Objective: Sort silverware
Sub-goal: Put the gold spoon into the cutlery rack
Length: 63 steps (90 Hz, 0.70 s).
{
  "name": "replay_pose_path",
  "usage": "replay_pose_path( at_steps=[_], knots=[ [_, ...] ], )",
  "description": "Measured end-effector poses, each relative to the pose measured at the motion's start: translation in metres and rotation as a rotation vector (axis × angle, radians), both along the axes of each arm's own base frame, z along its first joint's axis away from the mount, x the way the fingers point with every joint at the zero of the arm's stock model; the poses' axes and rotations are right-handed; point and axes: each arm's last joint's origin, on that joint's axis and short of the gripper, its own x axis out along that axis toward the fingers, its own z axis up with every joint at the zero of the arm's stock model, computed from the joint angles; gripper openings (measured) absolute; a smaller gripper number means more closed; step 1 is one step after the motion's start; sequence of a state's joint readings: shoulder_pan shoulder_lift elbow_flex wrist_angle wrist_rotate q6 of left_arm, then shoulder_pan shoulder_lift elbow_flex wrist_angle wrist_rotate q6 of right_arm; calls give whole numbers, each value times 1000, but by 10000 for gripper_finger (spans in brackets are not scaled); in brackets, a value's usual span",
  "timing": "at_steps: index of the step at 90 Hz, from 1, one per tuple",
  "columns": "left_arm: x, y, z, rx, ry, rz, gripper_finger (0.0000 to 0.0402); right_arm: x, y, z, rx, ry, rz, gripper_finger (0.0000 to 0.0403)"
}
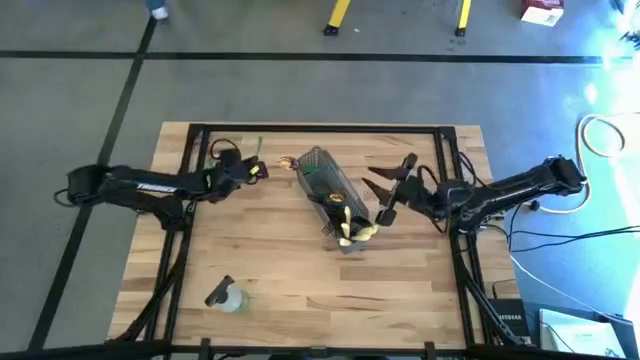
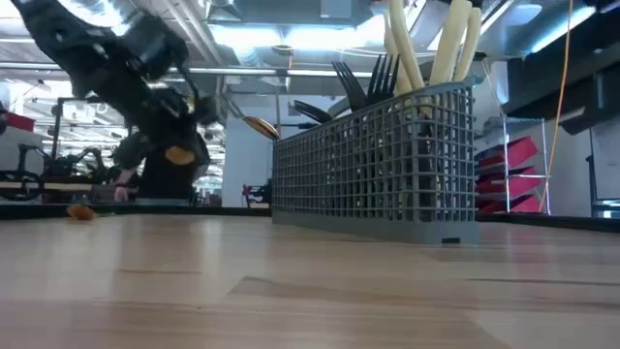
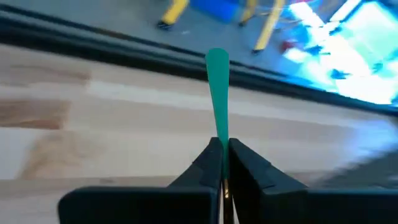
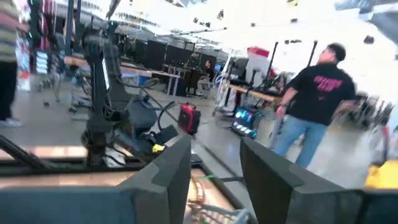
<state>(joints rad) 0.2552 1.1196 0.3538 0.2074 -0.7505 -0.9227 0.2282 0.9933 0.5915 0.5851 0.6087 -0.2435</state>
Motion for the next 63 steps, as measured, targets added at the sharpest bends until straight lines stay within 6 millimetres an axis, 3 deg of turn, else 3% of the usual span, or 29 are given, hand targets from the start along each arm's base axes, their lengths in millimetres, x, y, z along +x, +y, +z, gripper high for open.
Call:
replay_pose_path(
  at_steps=[13, 37, 51, 63],
  knots=[
    [-4, -24, 18, 29, -72, -107, 3, 4, 1, 18, 41, 64, 32, 122],
    [-20, -56, 39, 90, -208, -76, 2, 17, 0, 40, 66, 255, 174, 122],
    [-21, -67, 49, 108, -323, -59, 2, 34, 7, 31, 6, 295, 289, 122],
    [-19, -73, 56, 105, -388, -109, 2, 54, 9, 15, -113, 353, 255, 122]
  ],
)
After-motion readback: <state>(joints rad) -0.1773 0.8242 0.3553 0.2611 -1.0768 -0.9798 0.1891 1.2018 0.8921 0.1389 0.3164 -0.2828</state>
